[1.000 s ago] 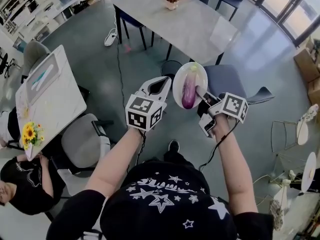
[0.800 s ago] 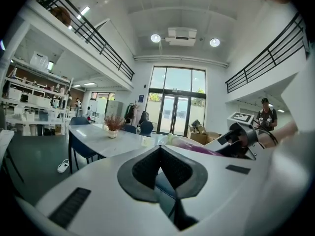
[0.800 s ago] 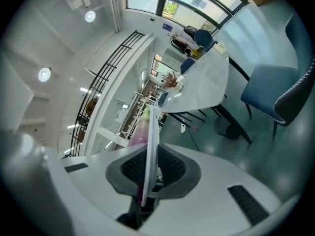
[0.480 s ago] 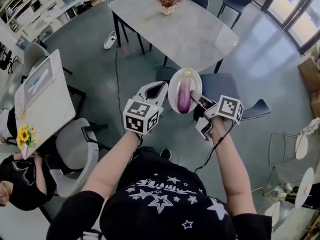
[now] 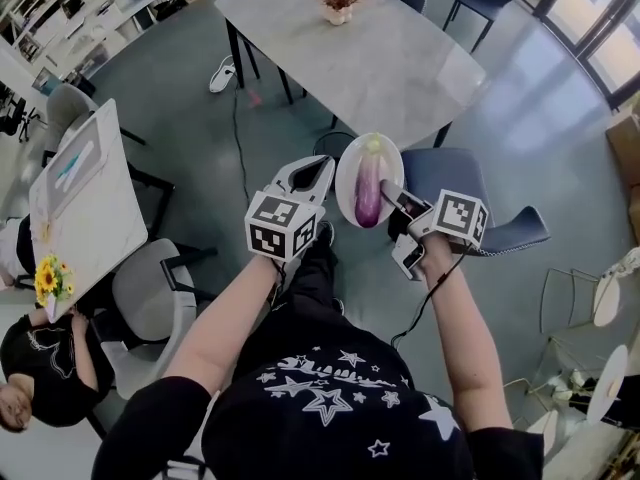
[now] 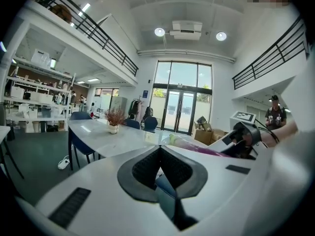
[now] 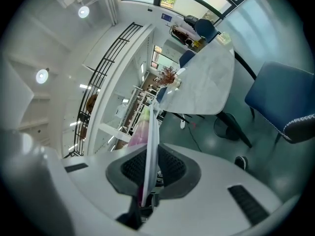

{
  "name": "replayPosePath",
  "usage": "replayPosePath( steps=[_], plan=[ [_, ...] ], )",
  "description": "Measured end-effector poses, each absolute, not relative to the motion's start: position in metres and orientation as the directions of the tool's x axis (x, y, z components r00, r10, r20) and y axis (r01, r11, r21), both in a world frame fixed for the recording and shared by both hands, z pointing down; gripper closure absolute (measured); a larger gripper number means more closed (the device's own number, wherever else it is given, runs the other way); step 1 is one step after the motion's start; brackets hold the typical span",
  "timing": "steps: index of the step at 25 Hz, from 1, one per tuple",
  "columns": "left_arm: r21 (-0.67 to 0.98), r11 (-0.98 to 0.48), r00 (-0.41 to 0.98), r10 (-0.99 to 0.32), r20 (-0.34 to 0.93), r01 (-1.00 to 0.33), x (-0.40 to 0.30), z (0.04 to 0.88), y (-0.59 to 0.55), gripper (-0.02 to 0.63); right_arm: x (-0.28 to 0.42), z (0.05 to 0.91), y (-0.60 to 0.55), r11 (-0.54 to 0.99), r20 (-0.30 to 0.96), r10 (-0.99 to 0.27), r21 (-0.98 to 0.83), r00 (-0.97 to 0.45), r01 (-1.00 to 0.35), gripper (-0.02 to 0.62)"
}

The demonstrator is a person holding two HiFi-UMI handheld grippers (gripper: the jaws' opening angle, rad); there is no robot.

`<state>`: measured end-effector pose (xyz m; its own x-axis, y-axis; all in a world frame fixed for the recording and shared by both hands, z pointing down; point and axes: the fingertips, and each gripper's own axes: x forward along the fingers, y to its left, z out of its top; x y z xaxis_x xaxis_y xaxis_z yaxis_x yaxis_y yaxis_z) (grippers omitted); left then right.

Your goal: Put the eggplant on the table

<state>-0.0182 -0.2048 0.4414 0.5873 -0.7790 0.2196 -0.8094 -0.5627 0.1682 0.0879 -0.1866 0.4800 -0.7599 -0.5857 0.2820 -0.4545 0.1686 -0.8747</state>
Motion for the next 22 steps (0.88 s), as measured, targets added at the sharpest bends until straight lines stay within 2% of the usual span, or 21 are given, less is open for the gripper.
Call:
replayPosePath(
  steps=[5, 11, 13, 18, 22],
  plan=[
    [0.157, -0.603, 0.623, -0.754, 0.210, -0.782, -0.004, 0.450, -0.220, 0.598, 0.104, 0.500, -0.197, 0.115, 0.304, -0.622, -0.876, -0.722, -0.468, 0.560],
    [0.178, -0.614, 0.639, -0.737, 0.220, -0.769, -0.005, 0.439, -0.299, 0.598, 0.106, 0.490, -0.274, 0.110, 0.301, -0.641, -0.874, -0.706, -0.473, 0.560],
    [0.177, -0.632, 0.656, -0.722, 0.220, -0.755, -0.019, 0.433, -0.261, 0.598, 0.091, 0.483, -0.231, 0.094, 0.297, -0.656, -0.880, -0.694, -0.465, 0.560],
    [0.181, -0.685, 0.709, -0.676, 0.203, -0.705, -0.043, 0.411, -0.080, 0.598, 0.067, 0.462, -0.037, 0.059, 0.290, -0.716, -0.882, -0.635, -0.468, 0.560],
    [0.189, -0.707, 0.731, -0.647, 0.216, -0.681, -0.036, 0.409, -0.074, 0.598, 0.070, 0.454, -0.033, 0.044, 0.287, -0.739, -0.882, -0.609, -0.469, 0.560]
  ],
)
